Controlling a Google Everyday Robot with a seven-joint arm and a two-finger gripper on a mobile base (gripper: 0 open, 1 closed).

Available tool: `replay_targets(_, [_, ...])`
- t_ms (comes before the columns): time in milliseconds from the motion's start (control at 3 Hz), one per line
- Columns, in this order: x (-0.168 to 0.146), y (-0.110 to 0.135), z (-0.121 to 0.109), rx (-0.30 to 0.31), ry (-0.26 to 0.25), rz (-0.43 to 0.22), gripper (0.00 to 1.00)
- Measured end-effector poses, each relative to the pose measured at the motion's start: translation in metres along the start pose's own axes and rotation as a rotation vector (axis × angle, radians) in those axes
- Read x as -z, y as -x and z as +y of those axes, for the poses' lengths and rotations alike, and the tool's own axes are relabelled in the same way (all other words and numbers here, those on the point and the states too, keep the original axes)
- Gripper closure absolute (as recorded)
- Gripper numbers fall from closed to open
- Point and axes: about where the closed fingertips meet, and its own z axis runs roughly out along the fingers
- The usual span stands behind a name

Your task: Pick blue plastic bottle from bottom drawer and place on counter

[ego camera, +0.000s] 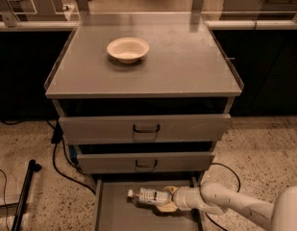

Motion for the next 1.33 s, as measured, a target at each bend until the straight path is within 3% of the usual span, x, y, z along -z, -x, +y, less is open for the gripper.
replay_targets(333, [0.046,0.024,0.005,0.020,-0.013,-0.034,1.00])
replay_targets(667, [0.114,0.062,0.000,0.050,-0.077,-0.044,1.00])
replay_targets(1333, [0.130,0.074,-0.008,0.078,-0.099,-0.034,1.00])
